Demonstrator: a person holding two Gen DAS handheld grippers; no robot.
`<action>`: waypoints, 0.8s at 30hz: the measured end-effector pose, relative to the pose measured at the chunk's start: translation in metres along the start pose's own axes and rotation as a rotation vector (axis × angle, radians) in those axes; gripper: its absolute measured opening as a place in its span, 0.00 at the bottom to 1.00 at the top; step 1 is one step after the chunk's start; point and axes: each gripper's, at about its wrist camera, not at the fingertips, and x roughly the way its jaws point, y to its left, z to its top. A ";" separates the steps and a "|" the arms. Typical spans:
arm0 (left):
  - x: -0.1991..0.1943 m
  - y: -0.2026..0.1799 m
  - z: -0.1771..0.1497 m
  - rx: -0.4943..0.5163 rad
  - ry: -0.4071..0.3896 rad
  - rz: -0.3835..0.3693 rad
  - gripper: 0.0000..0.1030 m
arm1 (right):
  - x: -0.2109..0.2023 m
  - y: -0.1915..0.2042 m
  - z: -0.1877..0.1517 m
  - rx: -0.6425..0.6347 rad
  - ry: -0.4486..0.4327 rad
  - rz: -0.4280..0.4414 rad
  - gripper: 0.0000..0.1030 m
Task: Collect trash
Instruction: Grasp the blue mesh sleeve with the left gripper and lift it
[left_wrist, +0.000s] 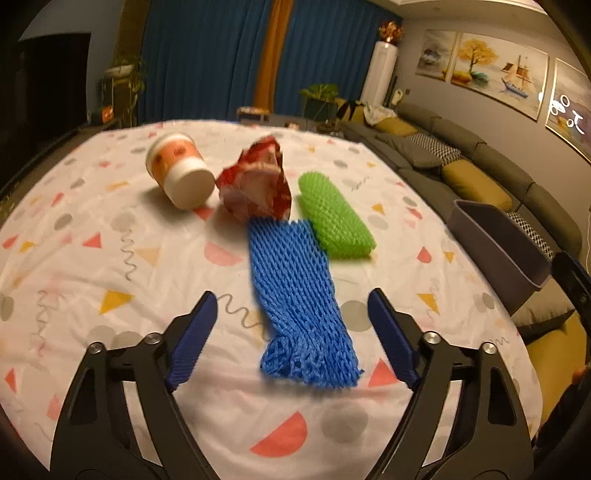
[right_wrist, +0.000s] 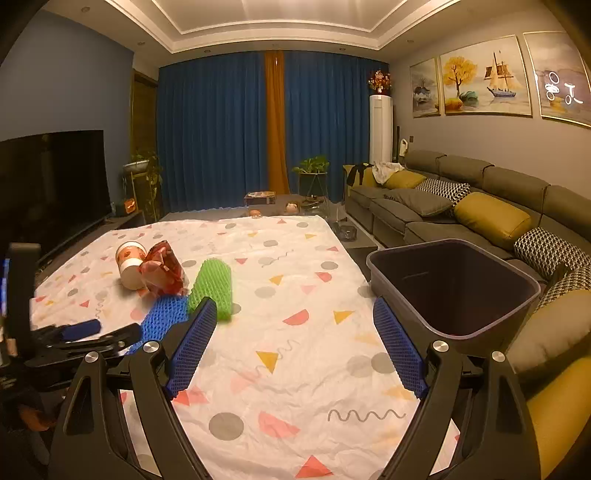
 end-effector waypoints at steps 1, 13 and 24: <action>0.006 0.000 0.001 0.001 0.019 0.003 0.73 | 0.001 0.000 0.000 0.000 0.002 0.001 0.81; 0.044 -0.008 0.000 0.028 0.156 0.032 0.33 | 0.017 0.003 -0.002 0.002 0.039 0.012 0.81; 0.032 -0.003 0.002 0.016 0.118 -0.044 0.04 | 0.033 0.020 -0.004 -0.032 0.089 0.034 0.81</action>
